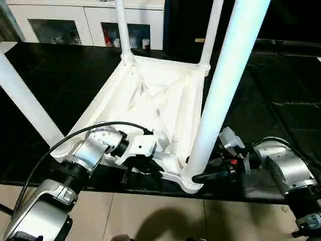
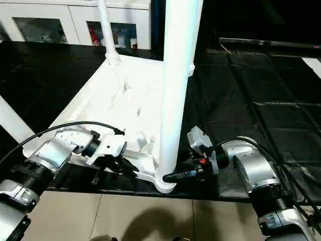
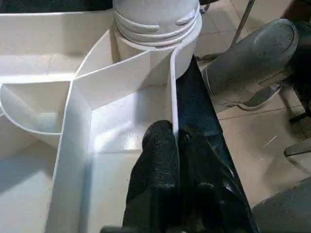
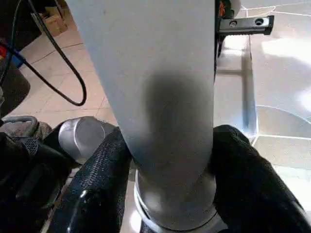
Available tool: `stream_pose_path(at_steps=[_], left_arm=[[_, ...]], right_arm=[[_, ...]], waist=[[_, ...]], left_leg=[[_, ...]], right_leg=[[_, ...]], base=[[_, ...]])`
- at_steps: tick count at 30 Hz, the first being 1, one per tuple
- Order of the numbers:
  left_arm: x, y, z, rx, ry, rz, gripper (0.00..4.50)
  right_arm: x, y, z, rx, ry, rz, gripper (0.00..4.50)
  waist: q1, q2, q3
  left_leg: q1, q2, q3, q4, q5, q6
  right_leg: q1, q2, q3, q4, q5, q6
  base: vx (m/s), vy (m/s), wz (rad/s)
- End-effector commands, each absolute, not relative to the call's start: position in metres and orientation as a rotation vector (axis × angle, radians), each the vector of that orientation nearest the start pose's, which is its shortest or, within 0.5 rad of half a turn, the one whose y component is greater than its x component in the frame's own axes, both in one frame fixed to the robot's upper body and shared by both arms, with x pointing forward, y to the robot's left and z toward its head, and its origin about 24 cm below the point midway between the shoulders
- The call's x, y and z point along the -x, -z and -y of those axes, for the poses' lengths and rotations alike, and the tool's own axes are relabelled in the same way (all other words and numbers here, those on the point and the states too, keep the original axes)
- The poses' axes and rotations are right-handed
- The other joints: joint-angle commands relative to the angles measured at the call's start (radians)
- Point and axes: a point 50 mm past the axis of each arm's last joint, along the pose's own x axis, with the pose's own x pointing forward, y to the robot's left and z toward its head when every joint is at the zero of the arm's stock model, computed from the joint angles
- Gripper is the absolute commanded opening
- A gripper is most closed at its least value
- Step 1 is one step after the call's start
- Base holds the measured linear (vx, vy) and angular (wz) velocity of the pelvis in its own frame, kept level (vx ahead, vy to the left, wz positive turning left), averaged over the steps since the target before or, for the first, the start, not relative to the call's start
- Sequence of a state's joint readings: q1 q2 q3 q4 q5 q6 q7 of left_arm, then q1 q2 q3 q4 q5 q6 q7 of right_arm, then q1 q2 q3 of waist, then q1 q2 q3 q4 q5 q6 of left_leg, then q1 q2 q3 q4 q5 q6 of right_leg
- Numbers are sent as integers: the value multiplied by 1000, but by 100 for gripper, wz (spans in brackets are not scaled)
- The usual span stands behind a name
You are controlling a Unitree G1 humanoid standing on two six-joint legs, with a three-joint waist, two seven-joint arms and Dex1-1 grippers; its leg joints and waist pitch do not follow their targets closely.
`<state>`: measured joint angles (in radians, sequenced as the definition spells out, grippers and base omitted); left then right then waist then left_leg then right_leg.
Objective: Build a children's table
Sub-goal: Rotate leg to tighten
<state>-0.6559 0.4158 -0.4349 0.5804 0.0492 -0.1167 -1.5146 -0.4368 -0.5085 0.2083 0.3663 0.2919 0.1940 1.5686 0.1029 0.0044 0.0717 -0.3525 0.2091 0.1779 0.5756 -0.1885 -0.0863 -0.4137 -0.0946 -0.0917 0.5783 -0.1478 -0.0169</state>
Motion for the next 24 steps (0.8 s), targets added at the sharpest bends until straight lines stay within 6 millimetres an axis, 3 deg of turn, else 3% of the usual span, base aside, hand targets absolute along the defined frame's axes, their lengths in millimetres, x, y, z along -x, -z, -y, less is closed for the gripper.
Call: stream_pose_path(at_steps=[1,7,10,11,13,14,16,17,19,21,24], left_arm=[[-289,-49,-113,-712,1890,-519,0],[-294,-50,-113,-627,1826,-528,0],[-303,-50,-109,-593,1730,-528,0],[-309,-50,-106,-580,1670,-531,0],[-314,-50,-103,-552,1612,-537,0],[-323,-52,-96,-493,1516,-529,0],[-330,-54,-88,-453,1434,-521,0],[-334,-55,-83,-427,1384,-514,0],[-337,-55,-78,-402,1343,-509,0],[-344,-57,-68,-356,1238,-495,0],[-353,-60,-59,-320,1107,-472,0]], right_arm=[[-276,-72,165,76,-1680,-374,215],[-275,-74,164,-7,-1657,-364,206],[-285,-74,156,-62,-1503,-330,206],[-292,-72,152,-81,-1405,-323,206],[-295,-70,148,-84,-1347,-312,206],[-301,-65,141,-74,-1239,-315,206],[-307,-60,134,-70,-1129,-323,205],[-310,-57,130,-65,-1066,-329,205],[-313,-55,126,-63,-1005,-338,204],[-323,-50,117,-70,-830,-357,200],[-333,-49,102,-94,-635,-353,197]], waist=[[-4,-15,-66],[-4,-15,-64],[-6,-15,-60],[-8,-16,-55],[-15,-17,-51],[-22,-18,-48],[-27,-18,-45],[-40,-19,-46],[-49,-16,-45],[-65,-19,-44],[-76,-14,-43]], left_leg=[[-1,26,4,-61,-147,101],[0,25,5,-61,-144,103],[-1,23,5,-63,-164,95],[2,20,3,-66,-196,73],[0,16,2,-68,-215,55],[5,11,-2,-69,-239,35],[-4,6,-7,-71,-237,25],[-6,4,-12,-72,-247,16],[-6,2,-14,-72,-258,16],[-6,-3,-15,-69,-276,24],[-2,-9,-18,-65,-298,17]], right_leg=[[59,-50,47,-50,-244,-238],[58,-49,47,-50,-241,-240],[57,-49,47,-57,-291,-225],[55,-50,46,-67,-369,-199],[53,-49,44,-73,-436,-169],[50,-53,41,-88,-540,-128],[56,-52,36,-93,-588,-99],[55,-53,31,-98,-614,-79],[54,-51,27,-103,-622,-74],[50,-47,23,-109,-629,-68],[44,-45,13,-119,-675,-50]], base=[[0,0,0],[0,0,0],[0,0,0],[0,0,0],[-29,-6,-2],[-58,-13,-3],[-26,-2,-4],[0,0,0],[0,0,0],[0,0,0],[0,0,0]])
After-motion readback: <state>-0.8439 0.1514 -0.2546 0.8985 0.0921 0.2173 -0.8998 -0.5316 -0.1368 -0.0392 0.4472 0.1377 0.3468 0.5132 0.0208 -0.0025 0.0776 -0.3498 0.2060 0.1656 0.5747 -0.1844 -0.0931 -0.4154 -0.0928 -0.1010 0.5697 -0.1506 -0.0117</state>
